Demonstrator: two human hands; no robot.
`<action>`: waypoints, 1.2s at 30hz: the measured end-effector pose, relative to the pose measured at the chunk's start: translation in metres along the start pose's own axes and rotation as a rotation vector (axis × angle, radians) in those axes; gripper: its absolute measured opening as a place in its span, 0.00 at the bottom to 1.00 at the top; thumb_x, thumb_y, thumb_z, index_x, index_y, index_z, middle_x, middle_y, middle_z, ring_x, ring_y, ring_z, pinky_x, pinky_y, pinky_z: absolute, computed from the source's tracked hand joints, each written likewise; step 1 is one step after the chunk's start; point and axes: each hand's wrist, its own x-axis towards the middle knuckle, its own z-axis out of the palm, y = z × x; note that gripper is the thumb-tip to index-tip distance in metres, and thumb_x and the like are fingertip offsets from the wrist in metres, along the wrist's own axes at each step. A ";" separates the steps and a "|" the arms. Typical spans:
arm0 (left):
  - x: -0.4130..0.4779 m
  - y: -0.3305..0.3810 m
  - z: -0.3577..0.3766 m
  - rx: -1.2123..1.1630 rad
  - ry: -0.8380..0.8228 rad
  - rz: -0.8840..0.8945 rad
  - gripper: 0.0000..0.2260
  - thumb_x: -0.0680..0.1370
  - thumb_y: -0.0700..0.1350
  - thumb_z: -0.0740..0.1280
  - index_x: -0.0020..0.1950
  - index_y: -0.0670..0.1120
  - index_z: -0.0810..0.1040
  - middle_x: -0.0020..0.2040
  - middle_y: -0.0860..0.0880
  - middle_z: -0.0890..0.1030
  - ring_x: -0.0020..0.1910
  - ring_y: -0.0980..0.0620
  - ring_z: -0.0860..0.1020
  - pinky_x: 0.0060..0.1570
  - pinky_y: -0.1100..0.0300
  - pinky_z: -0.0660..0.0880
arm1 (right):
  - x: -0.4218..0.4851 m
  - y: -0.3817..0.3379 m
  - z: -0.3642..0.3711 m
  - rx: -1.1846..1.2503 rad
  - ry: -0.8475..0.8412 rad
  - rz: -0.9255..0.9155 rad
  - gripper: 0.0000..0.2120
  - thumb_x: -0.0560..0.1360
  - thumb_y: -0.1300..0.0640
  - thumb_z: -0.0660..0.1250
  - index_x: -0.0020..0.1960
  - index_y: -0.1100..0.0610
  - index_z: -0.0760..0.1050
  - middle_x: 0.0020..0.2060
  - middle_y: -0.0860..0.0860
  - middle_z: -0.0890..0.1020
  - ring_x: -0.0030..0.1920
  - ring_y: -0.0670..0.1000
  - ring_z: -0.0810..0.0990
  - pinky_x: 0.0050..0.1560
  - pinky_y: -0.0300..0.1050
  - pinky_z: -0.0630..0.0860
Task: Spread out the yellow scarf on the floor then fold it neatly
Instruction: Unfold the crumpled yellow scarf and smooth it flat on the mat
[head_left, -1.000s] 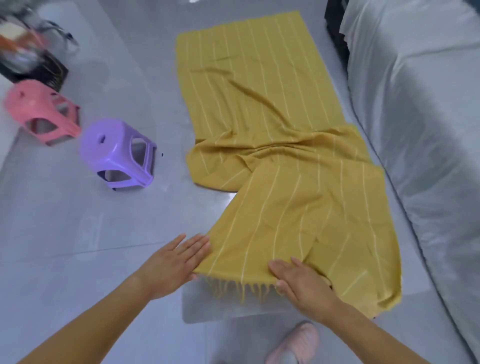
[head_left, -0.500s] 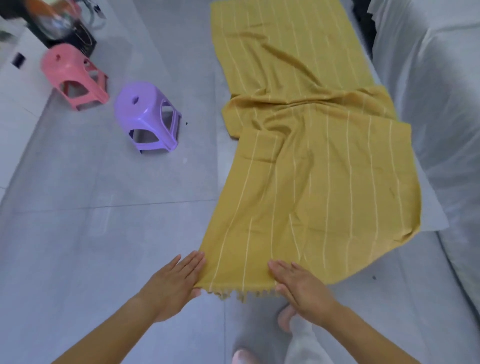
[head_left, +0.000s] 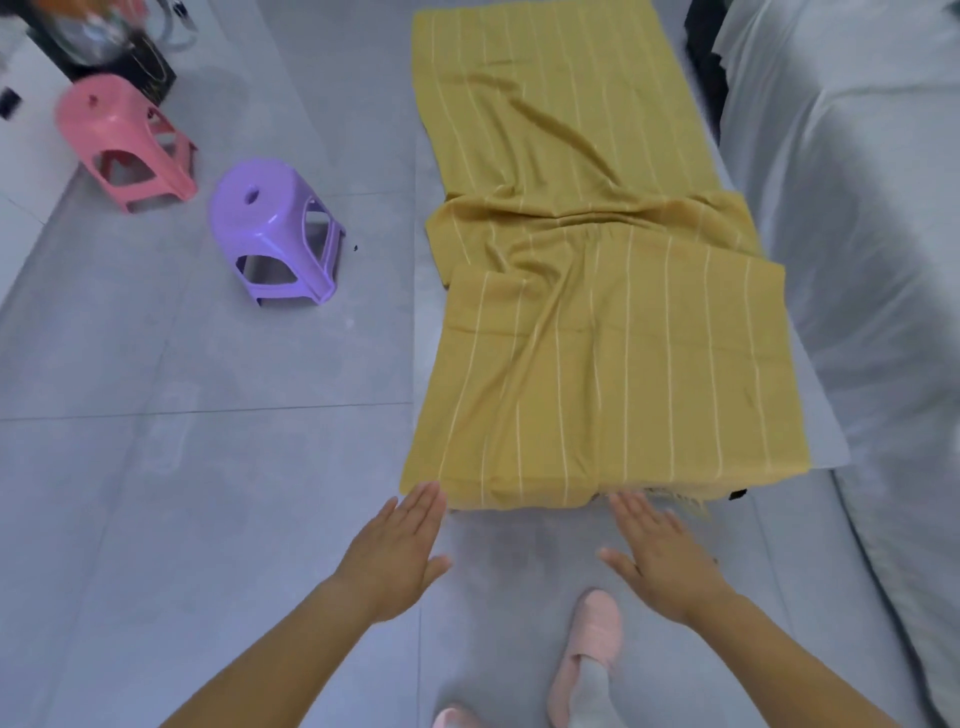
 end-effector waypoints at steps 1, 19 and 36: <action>0.016 0.003 -0.006 -0.011 0.026 -0.016 0.41 0.76 0.65 0.31 0.73 0.38 0.61 0.74 0.44 0.61 0.72 0.49 0.57 0.69 0.54 0.59 | 0.004 0.014 -0.005 -0.003 0.014 0.057 0.58 0.52 0.25 0.15 0.74 0.57 0.32 0.70 0.46 0.34 0.75 0.47 0.38 0.72 0.47 0.39; 0.195 0.010 0.030 -0.188 -0.093 -0.491 0.54 0.62 0.77 0.31 0.75 0.38 0.41 0.76 0.44 0.42 0.76 0.47 0.44 0.73 0.53 0.48 | 0.089 0.254 -0.036 -0.089 -0.020 0.425 0.42 0.67 0.27 0.31 0.68 0.54 0.22 0.69 0.48 0.27 0.73 0.47 0.33 0.73 0.50 0.38; 0.296 0.057 -0.032 -0.182 0.046 -0.362 0.46 0.67 0.76 0.39 0.73 0.47 0.30 0.73 0.48 0.31 0.74 0.48 0.35 0.72 0.43 0.44 | 0.203 0.158 -0.106 0.079 0.080 0.261 0.43 0.62 0.22 0.32 0.69 0.41 0.24 0.70 0.46 0.27 0.73 0.56 0.30 0.70 0.66 0.40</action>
